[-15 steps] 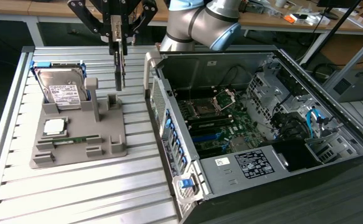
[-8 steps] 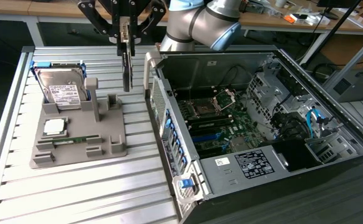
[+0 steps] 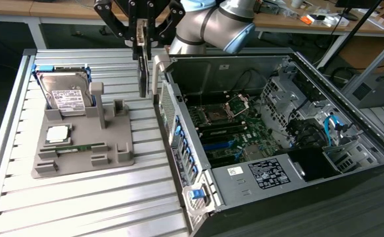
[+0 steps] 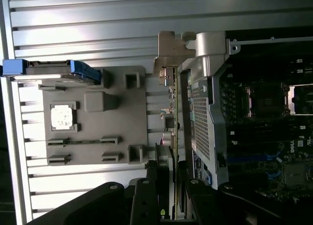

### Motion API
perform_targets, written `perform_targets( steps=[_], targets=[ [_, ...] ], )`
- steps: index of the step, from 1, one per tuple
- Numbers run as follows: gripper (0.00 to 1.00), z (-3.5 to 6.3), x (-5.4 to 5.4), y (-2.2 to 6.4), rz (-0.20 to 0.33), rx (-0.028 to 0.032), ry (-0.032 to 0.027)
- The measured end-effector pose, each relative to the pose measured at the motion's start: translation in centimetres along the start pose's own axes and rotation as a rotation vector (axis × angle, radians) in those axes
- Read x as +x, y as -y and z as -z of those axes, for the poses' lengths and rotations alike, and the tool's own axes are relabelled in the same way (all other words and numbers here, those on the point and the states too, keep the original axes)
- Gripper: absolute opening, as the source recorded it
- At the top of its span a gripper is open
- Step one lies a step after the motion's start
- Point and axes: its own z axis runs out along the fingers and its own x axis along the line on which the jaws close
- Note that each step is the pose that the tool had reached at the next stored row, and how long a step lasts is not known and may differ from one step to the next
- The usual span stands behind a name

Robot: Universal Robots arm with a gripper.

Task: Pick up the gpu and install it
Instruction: 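Pick up the gpu and move the gpu toward the slot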

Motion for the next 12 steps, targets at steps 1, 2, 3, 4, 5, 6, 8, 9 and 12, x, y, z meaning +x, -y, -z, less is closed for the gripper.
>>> perform_targets(
  steps=[1, 2, 3, 4, 5, 6, 8, 9, 12],
  targets=[
    [0.27, 0.0, -0.1, 0.0, 0.0, 0.0001, -0.0001],
    [0.27, 0.0, -0.3, -0.01, 0.0, 0.0002, -0.0003],
    [0.27, -0.01, -0.6, -0.02, 0.0, 0.0004, -0.0005],
    [0.27, -0.02, -0.8, -0.02, 0.0, 0.0004, -0.0007],
    [0.27, -0.03, -1.0, -0.03, 0.0, 0.0005, -0.0008],
    [0.27, -0.03, -1.2, -0.03, 0.0, 0.0006, -0.001],
    [0.27, -0.04, -1.6, -0.05, 0.0, 0.0008, -0.0013],
    [0.27, -0.05, -1.7, -0.05, 0.0, 0.0009, -0.0015],
    [0.27, -0.07, -2.4, -0.07, 0.0, 0.0012, -0.002]
  ],
)
